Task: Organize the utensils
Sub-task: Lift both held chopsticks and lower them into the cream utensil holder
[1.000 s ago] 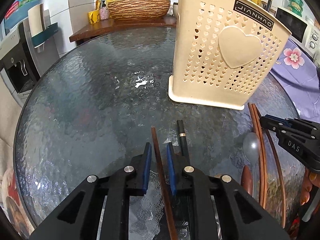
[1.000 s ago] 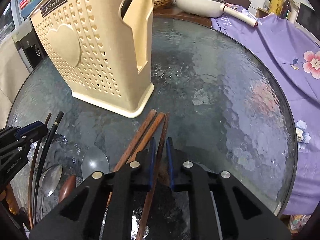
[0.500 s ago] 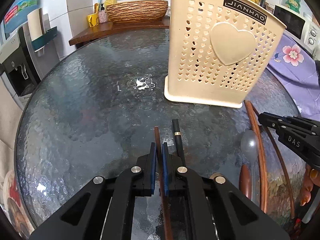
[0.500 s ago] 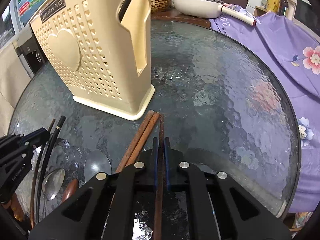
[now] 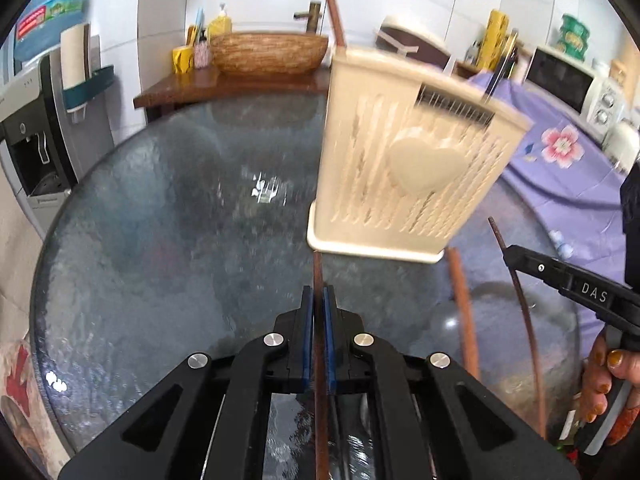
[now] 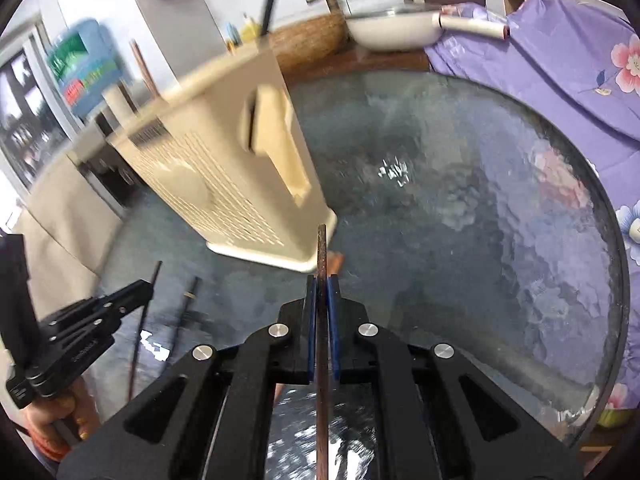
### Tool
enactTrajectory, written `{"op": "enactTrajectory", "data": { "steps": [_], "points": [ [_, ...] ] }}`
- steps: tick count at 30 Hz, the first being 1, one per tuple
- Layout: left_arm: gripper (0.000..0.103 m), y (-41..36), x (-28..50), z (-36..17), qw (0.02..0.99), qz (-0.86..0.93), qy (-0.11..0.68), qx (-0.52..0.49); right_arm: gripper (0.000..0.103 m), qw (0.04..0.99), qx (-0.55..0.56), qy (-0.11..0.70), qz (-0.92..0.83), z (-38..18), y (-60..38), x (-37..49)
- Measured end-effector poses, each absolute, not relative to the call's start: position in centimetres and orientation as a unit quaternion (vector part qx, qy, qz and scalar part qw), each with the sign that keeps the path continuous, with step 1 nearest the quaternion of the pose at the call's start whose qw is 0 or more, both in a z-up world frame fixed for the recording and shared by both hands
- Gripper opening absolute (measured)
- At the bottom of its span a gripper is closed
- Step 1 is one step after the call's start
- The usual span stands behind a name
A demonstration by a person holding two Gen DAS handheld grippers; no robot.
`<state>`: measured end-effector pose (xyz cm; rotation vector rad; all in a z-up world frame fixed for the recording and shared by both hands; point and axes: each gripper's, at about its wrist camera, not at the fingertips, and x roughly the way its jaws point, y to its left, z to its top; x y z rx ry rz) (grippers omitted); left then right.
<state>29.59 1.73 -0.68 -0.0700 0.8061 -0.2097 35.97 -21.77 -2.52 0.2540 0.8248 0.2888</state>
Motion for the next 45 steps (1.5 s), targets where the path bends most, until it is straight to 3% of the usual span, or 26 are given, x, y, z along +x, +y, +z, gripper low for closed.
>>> {"op": "enactTrajectory", "data": {
  "steps": [14, 45],
  "points": [
    [0.005, 3.2, 24.5, 7.9, 0.947, -0.132, 0.288, -0.058, 0.006, 0.928, 0.11, 0.277, 0.222, 7.5, -23.4, 28.5],
    [0.005, 2.2, 21.4, 14.1, 0.961, -0.165, 0.221, -0.018, 0.006, 0.938, 0.047, 0.229, 0.255, 13.9, -21.6, 24.8]
  ]
}}
